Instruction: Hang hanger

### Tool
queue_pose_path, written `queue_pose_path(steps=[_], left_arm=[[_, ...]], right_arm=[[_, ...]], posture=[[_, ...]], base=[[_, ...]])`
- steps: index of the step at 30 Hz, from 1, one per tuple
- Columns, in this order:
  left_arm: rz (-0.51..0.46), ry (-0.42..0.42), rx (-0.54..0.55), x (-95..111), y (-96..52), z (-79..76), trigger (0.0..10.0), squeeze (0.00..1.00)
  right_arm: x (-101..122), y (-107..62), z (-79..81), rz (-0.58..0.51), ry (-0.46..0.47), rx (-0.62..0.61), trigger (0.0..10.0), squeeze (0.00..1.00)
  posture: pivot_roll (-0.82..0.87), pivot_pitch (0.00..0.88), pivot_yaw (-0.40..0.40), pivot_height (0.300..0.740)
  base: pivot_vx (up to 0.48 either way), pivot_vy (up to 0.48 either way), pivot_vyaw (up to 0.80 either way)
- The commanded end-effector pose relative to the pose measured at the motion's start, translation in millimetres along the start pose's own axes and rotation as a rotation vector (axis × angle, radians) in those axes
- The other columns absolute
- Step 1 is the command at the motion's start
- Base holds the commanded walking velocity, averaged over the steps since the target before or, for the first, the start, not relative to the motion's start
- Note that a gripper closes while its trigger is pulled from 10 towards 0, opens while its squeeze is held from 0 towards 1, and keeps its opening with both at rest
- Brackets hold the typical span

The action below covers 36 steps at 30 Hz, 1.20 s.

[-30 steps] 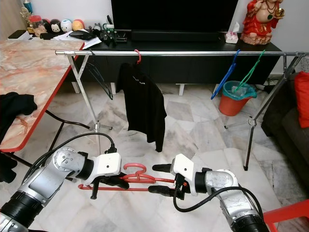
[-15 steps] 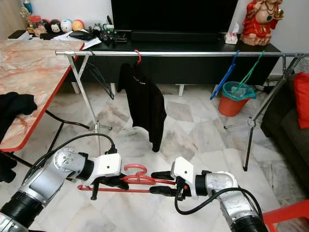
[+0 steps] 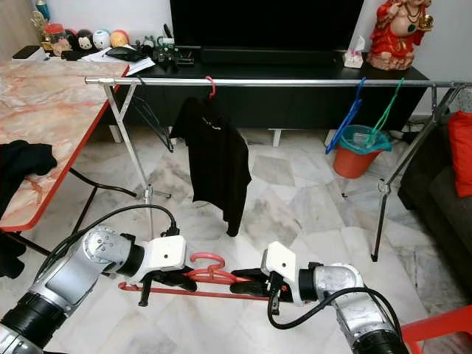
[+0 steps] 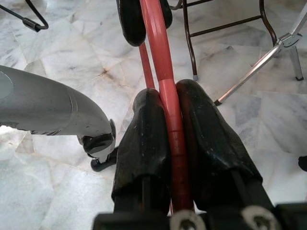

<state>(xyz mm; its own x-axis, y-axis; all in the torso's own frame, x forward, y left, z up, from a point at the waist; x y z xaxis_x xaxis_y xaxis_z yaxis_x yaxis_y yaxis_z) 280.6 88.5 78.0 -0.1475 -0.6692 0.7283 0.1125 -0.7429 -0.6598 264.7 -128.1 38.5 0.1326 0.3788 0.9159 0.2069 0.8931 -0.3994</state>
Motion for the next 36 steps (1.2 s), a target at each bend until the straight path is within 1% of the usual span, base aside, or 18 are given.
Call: queue_pose_path(steps=[1,8,11,12,13,18,23,24,27,29,30,31,32,34,35,36], left_arm=[[-0.033,0.031,0.029,11.1,-2.2,8.1,10.0,0.00],[-0.034,0.034,0.040,11.3,-2.3,9.4,10.0,0.00],[-0.041,0.025,0.072,10.1,-2.9,13.4,10.0,0.00],[-0.050,0.013,0.080,9.2,-4.1,14.8,10.0,1.00],[-0.054,-0.001,0.079,7.9,-5.4,14.6,10.0,1.00],[-0.049,-0.004,0.080,6.0,-6.7,13.9,10.0,1.00],[-0.054,-0.011,0.077,4.9,-7.1,13.4,10.0,1.00],[-0.056,-0.020,0.078,3.7,-8.0,13.4,10.0,1.00],[-0.055,-0.029,0.080,2.1,-9.0,13.4,10.0,1.00],[-0.024,-0.041,0.106,-6.8,-12.6,15.7,10.0,1.00],[0.000,-0.054,0.144,-15.6,-14.7,19.0,10.0,1.00],[0.008,-0.060,0.160,-18.9,-15.4,20.3,10.0,1.00],[0.028,-0.090,0.203,-29.5,-15.4,22.5,10.0,1.00],[0.045,-0.105,0.233,-37.8,-14.6,23.1,10.0,1.00],[0.068,-0.147,0.300,-51.4,-11.9,25.3,10.0,0.00],[0.077,-0.171,0.339,-58.3,-10.1,26.4,10.0,0.00]], right_arm=[[-4.0,-0.5,-1.8,0.017,0.019,-0.011,0.0,0.00],[-4.7,-0.8,-2.3,0.020,0.019,-0.015,0.0,0.00],[-5.8,-1.8,-3.5,0.025,0.016,-0.024,0.0,0.00],[-7.6,-2.8,-4.8,0.037,0.011,-0.034,0.0,0.00],[-9.8,-3.4,-6.3,0.050,0.006,-0.047,0.0,0.00],[-18.0,-5.0,-11.6,0.089,0.000,-0.096,0.0,0.00],[-26.0,-6.9,-13.2,0.121,0.003,-0.118,0.0,0.00],[-29.9,-8.7,-15.2,0.131,0.009,-0.144,0.0,0.00],[-32.7,-10.3,-17.7,0.138,0.013,-0.172,0.0,0.00],[-41.2,-14.8,-21.3,0.167,0.033,-0.224,0.0,0.00],[-48.3,-18.7,-24.4,0.186,0.056,-0.277,0.0,0.00],[-50.8,-20.0,-25.2,0.191,0.064,-0.295,0.0,0.00],[-58.9,-23.6,-30.5,0.202,0.105,-0.375,0.0,0.00],[-65.3,-26.5,-34.7,0.215,0.137,-0.441,0.0,0.00],[-74.5,-30.8,-40.9,0.235,0.185,-0.549,0.0,0.00],[-79.7,-33.0,-43.6,0.246,0.222,-0.607,0.0,0.00]], posture=[[-0.10,0.000,-0.062,0.740],[-0.10,0.000,-0.063,0.740],[-0.10,0.000,-0.064,0.740],[-0.10,0.000,-0.064,0.740],[-0.10,0.000,-0.064,0.740],[-0.09,0.000,-0.065,0.740],[-0.09,0.000,-0.066,0.740],[-0.09,0.000,-0.066,0.740],[-0.10,0.000,-0.066,0.740],[-0.10,0.000,-0.065,0.740],[-0.10,0.000,-0.064,0.740],[-0.10,0.000,-0.064,0.740],[-0.10,0.000,-0.062,0.740],[-0.10,0.000,-0.061,0.740],[-0.11,0.000,-0.061,0.740],[-0.11,0.000,-0.061,0.740]], base=[[0.000,0.000,0.00],[0.000,0.000,0.00],[0.000,0.000,0.00],[0.000,0.000,0.00],[0.000,0.000,0.00],[0.000,0.000,0.00],[0.000,0.000,0.00],[0.000,0.000,0.00],[0.000,0.000,0.00],[0.000,0.000,0.00],[0.000,0.000,0.00],[0.000,0.000,0.00],[0.000,0.000,0.00],[0.000,0.000,0.00],[0.000,0.000,0.00],[0.000,0.000,0.00]])
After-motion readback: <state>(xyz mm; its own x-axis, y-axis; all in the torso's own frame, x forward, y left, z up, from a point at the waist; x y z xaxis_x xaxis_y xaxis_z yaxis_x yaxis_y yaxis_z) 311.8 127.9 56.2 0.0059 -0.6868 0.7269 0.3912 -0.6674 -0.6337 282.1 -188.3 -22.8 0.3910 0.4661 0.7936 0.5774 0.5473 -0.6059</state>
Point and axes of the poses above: a point about 5 cm out from each wrist's last joint towards the gripper, its own y axis pointing out of the wrist towards the gripper, its own x axis along the axis of the wrist's last joint, z = x × y, the point moved 4 cm from there along y, pointing out of the wrist towards the gripper, and after that the axes turned 1 degree about -y, right-handed, at the moved point
